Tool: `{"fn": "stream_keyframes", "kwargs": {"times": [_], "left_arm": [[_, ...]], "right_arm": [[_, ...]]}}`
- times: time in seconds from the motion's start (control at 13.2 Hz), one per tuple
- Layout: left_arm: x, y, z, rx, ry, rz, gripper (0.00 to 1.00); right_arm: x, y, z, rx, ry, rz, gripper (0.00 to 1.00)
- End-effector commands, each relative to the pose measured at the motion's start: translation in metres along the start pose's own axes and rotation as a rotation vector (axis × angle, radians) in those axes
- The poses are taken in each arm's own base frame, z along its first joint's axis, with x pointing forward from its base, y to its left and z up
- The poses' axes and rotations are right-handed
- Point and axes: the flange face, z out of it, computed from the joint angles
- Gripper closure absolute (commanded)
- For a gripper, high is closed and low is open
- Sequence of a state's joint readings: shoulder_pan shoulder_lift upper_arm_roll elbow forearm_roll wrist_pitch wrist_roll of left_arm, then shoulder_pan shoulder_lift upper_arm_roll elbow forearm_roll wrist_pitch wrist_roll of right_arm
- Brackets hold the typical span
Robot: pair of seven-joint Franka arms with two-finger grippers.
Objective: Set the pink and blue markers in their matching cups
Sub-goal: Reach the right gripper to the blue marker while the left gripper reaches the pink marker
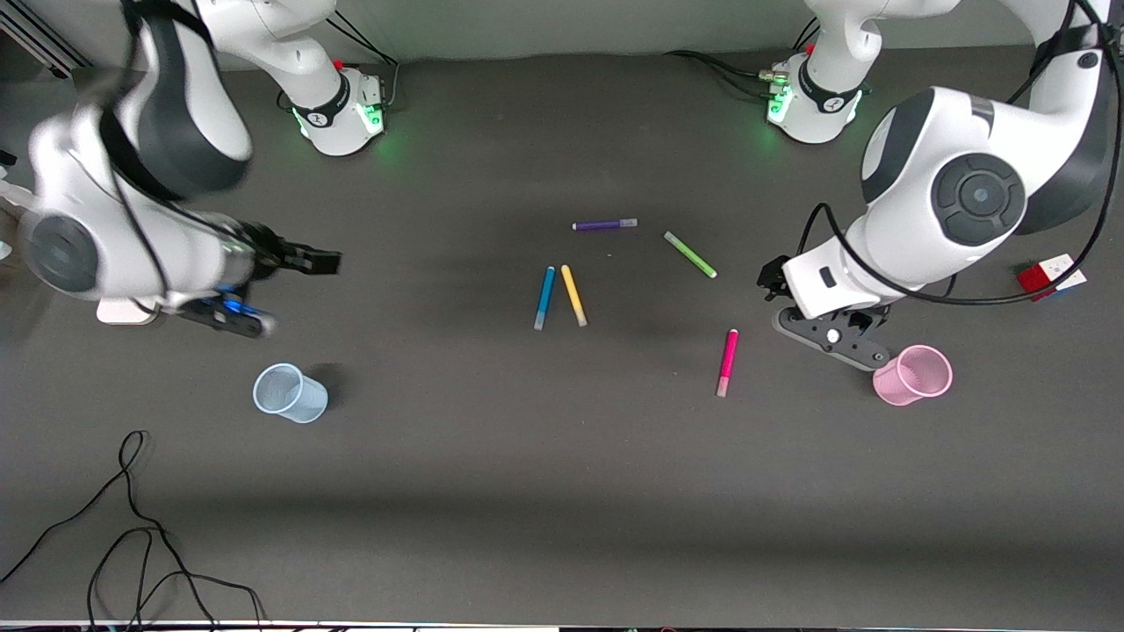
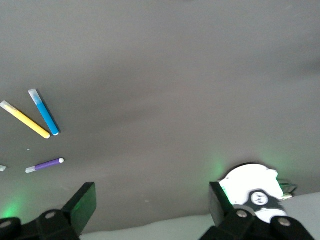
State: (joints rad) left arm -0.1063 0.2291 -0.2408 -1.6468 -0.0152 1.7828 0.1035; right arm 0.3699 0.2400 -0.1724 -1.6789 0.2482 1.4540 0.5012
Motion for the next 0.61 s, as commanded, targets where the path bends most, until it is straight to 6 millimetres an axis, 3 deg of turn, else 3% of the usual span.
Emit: {"fn": "stream_keyframes", "kwargs": {"times": [0.0,0.3,0.53], "left_arm": [[0.01,0.003,0.029,0.017,0.019,-0.036,0.0],[0.013,0.014,0.095,0.04,0.051,-0.028,0.0],[0.009,0.022,0.161,0.042,0.086,-0.035,0.0]], "right_arm": [[0.026,-0.058,0.04,0.05,0.027,0.101,0.0],[0.062,-0.109,0.105,0.132,0.037,0.282,0.0],[0.043,-0.17,0.153,0.12,0.093,0.323,0.0]]}}
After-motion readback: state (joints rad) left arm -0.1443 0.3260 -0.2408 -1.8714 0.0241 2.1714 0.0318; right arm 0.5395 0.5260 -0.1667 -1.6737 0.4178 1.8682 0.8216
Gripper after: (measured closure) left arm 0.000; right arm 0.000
